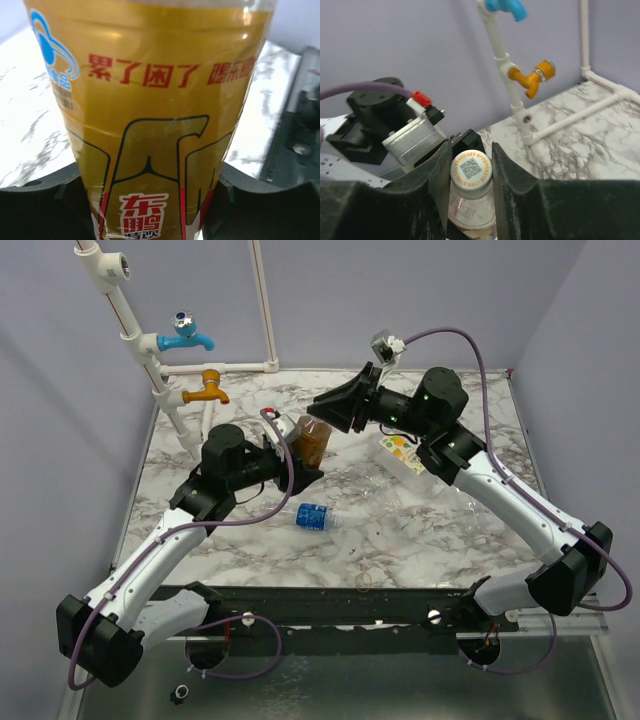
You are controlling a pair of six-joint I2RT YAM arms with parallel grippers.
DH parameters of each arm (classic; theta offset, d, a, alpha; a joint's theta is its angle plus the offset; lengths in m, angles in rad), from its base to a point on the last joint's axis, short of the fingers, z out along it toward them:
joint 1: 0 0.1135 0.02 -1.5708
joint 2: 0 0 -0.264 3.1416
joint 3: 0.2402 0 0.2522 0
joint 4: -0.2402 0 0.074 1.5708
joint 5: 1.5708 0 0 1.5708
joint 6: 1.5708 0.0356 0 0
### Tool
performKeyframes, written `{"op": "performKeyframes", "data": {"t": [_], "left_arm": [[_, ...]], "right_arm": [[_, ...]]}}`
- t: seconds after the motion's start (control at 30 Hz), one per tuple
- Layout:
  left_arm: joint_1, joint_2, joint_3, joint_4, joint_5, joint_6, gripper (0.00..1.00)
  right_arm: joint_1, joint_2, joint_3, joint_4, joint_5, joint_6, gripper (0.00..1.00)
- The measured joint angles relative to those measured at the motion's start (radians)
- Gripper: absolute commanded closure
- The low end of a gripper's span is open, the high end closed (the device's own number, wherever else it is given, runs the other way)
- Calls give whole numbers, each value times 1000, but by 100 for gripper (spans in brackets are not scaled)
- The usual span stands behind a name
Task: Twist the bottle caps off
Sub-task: Unscrew the bottle cap from the plastic bottle.
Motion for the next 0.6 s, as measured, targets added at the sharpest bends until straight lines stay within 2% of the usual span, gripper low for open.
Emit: {"op": "performKeyframes", "data": {"t": [0.17, 0.43, 0.47, 0.53, 0.6], "left_arm": [[0, -41, 21, -6, 214, -50, 90], [0, -42, 44, -34, 445, -90, 90], [0, -42, 44, -37, 454, -92, 90], [0, -42, 44, -46, 465, -90, 90], [0, -42, 44, -52, 457, -89, 91]], "right_arm": [[-3, -56, -27, 96, -182, -11, 100], [-16, -86, -69, 222, -385, 13, 99], [-16, -86, -69, 221, -395, 12, 94], [-16, -89, -69, 214, -402, 5, 58], [-16, -97, -71, 189, -379, -13, 28]]}}
